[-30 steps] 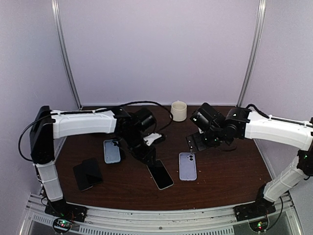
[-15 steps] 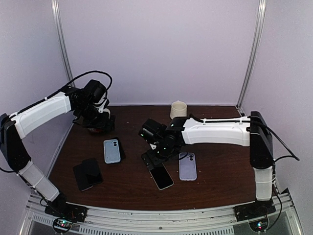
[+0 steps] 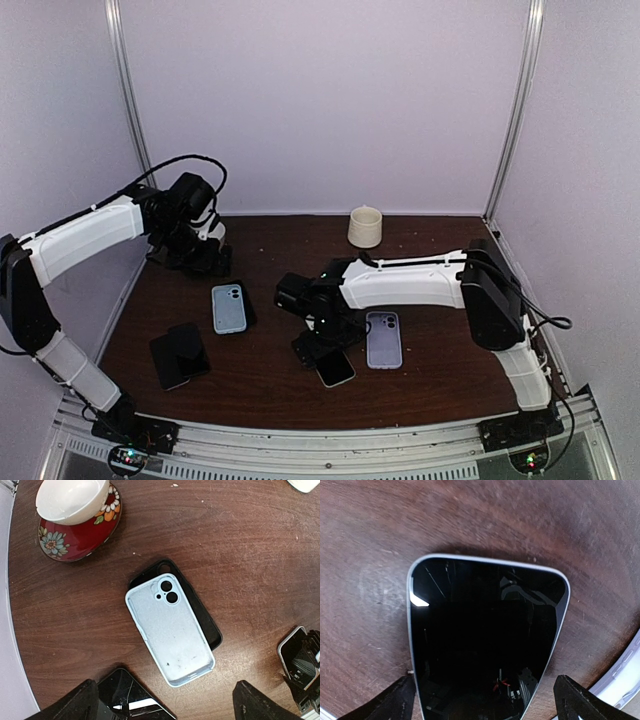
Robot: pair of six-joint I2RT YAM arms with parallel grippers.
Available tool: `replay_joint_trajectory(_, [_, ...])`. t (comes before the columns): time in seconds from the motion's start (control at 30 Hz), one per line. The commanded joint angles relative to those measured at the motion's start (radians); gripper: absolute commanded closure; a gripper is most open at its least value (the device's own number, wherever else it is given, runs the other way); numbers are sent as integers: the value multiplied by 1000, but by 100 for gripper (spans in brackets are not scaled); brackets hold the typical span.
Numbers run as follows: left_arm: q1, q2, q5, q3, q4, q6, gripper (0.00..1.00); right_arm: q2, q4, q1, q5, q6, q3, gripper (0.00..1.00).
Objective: Put the phone into the phone case
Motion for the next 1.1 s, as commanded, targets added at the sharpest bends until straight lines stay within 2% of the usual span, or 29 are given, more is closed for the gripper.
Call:
replay_joint_trajectory(0.0, [16, -5, 29, -9, 35, 15, 2, 32, -80, 6, 4, 10, 42, 0])
replay_joint_trajectory(0.43, [35, 10, 51, -11, 35, 13, 2, 54, -40, -25, -149, -28, 46, 7])
replay_joint_trajectory(0.67, [43, 10, 60, -11, 33, 13, 2, 65, -44, -40, -164, -32, 45, 11])
replay_joint_trajectory(1.07, [50, 17, 73, -12, 35, 13, 3, 34, -41, -43, -114, -34, 51, 38])
